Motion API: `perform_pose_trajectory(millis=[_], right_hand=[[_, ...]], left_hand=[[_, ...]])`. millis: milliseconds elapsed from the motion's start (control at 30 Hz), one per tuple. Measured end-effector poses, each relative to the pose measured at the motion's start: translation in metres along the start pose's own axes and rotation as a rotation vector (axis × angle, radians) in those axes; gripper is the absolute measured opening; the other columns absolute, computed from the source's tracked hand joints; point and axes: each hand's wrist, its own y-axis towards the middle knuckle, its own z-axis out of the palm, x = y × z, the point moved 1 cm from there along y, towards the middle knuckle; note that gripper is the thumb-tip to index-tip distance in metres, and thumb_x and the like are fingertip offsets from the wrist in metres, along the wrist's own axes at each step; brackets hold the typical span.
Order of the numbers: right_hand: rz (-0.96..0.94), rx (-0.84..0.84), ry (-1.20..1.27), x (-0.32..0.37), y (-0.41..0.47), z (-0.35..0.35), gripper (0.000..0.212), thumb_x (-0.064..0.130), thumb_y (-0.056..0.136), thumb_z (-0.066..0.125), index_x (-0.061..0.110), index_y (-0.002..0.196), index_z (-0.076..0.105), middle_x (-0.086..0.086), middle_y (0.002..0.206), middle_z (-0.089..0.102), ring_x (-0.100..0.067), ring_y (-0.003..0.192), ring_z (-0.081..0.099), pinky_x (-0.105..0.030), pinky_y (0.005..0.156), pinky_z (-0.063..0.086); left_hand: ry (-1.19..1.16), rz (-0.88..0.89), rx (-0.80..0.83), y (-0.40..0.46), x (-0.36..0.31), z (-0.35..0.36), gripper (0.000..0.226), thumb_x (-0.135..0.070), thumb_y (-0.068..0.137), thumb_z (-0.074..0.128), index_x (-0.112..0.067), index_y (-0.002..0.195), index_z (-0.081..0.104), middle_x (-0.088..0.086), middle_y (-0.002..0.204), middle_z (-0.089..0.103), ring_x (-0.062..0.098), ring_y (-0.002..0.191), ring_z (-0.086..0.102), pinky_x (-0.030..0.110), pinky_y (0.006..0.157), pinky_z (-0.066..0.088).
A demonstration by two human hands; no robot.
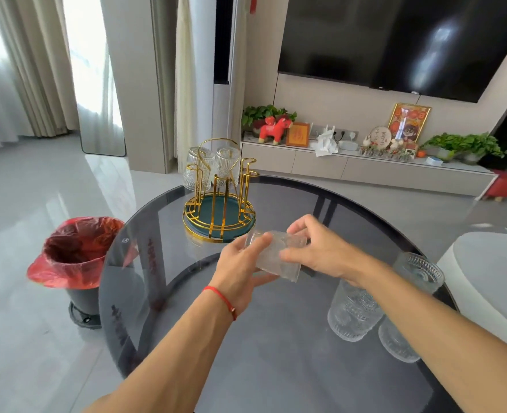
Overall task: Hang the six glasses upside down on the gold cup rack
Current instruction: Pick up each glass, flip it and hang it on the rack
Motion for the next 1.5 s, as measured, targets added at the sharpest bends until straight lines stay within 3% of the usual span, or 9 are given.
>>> perform_pose_trajectory(millis=[100,200,367,500,667,900,1033,1333,1500], right_hand=[[-0.084,0.062,-0.160,0.007,0.006,0.013,0.084,0.060,0.059,0.074,0.042,0.136,0.046,0.016,0.121,0.061,-0.008,0.107,0.064,-0.026,0.082,0.053],[-0.178,-0.004,-0.096,0.012,0.017,0.025,0.098,0.054,0.062,0.085,0.040,0.148,0.040,0.013,0.131,0.064,-0.008,0.120,0.062,-0.026,0.093,0.051],[-0.152,-0.136,0.106,0.011,0.045,0.018,0.097,0.049,0.051,0.094,0.039,0.138,0.053,0.009,0.123,0.071,-0.012,0.113,0.067,-0.042,0.098,0.057],[-0.158,-0.351,0.233,0.014,0.071,-0.005,0.093,0.057,0.048,0.091,0.036,0.131,0.055,0.009,0.125,0.069,-0.015,0.117,0.065,-0.042,0.101,0.054],[-0.201,-0.605,0.345,0.041,0.120,-0.034,0.102,0.054,0.055,0.089,0.036,0.145,0.046,0.006,0.134,0.060,-0.016,0.121,0.059,-0.039,0.097,0.055],[-0.192,-0.686,0.381,0.072,0.208,-0.045,0.100,0.035,0.067,0.093,0.028,0.153,0.043,-0.003,0.148,0.055,-0.023,0.132,0.053,-0.045,0.107,0.051],[-0.157,-0.620,0.320,0.069,0.237,-0.037,0.096,0.032,0.065,0.095,0.026,0.148,0.047,0.002,0.133,0.055,-0.020,0.121,0.052,-0.031,0.088,0.045],[-0.145,-0.453,0.144,0.051,0.255,-0.013,0.083,0.040,0.064,0.092,0.032,0.138,0.054,-0.002,0.141,0.056,-0.018,0.112,0.053,-0.031,0.075,0.046],[-0.116,-0.307,0.142,0.045,0.259,-0.013,0.078,0.032,0.064,0.093,0.030,0.133,0.057,-0.005,0.126,0.062,-0.027,0.114,0.062,-0.049,0.097,0.055]], left_hand=[[0.168,0.176,-0.134,0.004,-0.005,-0.008,0.065,-0.019,0.072,0.088,-0.024,0.131,0.060,0.005,0.121,0.069,0.021,0.107,0.070,0.046,0.090,0.060],[0.234,0.318,-0.065,0.011,-0.011,-0.013,0.079,-0.025,0.060,0.092,-0.031,0.132,0.058,0.005,0.118,0.072,0.021,0.105,0.072,0.042,0.089,0.060],[0.430,0.375,-0.061,0.039,-0.032,-0.029,0.044,-0.058,0.087,0.061,-0.028,0.118,0.069,0.000,0.111,0.075,0.020,0.103,0.071,0.042,0.088,0.061],[1.035,0.456,-0.213,0.066,-0.027,-0.052,0.026,-0.034,0.091,0.056,-0.025,0.104,0.076,-0.003,0.111,0.076,0.017,0.102,0.065,0.030,0.084,0.053],[1.490,0.408,-0.148,0.090,-0.008,-0.077,0.040,-0.027,0.088,0.057,-0.037,0.126,0.067,-0.009,0.148,0.054,0.022,0.135,0.039,0.050,0.107,0.043],[1.489,0.356,-0.116,0.098,-0.009,-0.087,0.048,-0.027,0.088,0.056,-0.038,0.135,0.060,-0.015,0.152,0.048,0.016,0.141,0.032,0.051,0.109,0.041],[1.431,0.354,-0.138,0.099,-0.009,-0.085,0.051,-0.023,0.090,0.058,-0.033,0.139,0.057,-0.015,0.151,0.050,0.014,0.139,0.032,0.045,0.103,0.049],[1.406,0.316,-0.129,0.099,-0.008,-0.082,0.053,-0.022,0.091,0.061,-0.031,0.142,0.053,-0.016,0.157,0.041,0.014,0.149,0.021,0.042,0.106,0.047],[1.403,0.282,-0.105,0.099,-0.009,-0.080,0.055,-0.021,0.091,0.061,-0.029,0.144,0.050,-0.014,0.159,0.038,0.016,0.151,0.017,0.044,0.109,0.046]])
